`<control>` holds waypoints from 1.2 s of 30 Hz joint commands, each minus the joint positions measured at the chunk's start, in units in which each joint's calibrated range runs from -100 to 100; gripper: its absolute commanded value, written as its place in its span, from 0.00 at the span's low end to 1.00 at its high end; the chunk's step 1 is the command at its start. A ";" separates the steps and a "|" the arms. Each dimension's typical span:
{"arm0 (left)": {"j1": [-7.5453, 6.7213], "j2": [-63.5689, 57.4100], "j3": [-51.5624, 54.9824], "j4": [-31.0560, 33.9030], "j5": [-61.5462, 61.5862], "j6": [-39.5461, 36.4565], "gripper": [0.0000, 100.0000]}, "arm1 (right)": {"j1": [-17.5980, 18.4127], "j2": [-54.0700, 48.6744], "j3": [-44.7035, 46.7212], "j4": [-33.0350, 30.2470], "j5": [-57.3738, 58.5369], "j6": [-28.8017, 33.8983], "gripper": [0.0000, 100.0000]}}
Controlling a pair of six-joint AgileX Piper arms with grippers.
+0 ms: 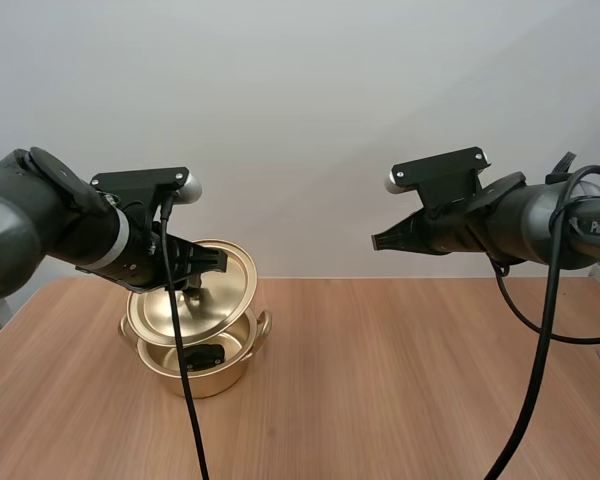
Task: Open the pot, put the car inside, and close it
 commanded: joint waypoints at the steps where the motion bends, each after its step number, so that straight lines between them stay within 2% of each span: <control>1: 0.01 1.05 -0.03 -0.06 0.17 -0.30 0.00 | -0.03 0.00 0.08 -0.19 -0.03 0.03 0.00; 10: 0.01 6.13 0.09 1.92 2.02 -0.50 0.00 | -0.03 0.00 0.08 -0.33 0.55 0.03 0.00; 18: -0.22 10.61 0.09 3.21 -1.16 -0.50 0.00 | -0.03 0.00 0.08 -0.33 0.55 0.03 0.00; 28: -0.22 11.42 0.09 3.55 -2.83 0.01 0.00 | -0.03 0.00 0.08 -0.33 1.12 0.03 0.00; 31: -1.17 11.42 0.09 3.55 -2.66 0.43 0.00 | -0.03 0.00 0.08 -0.33 1.64 0.03 0.00; 33: -2.69 11.42 0.09 3.76 -2.44 0.43 0.00 | -0.03 0.00 0.08 -0.33 2.42 0.03 0.00; 36: -3.75 11.42 0.09 7.43 -5.00 -1.10 0.00 | -0.03 0.00 0.08 -0.33 2.42 0.03 0.00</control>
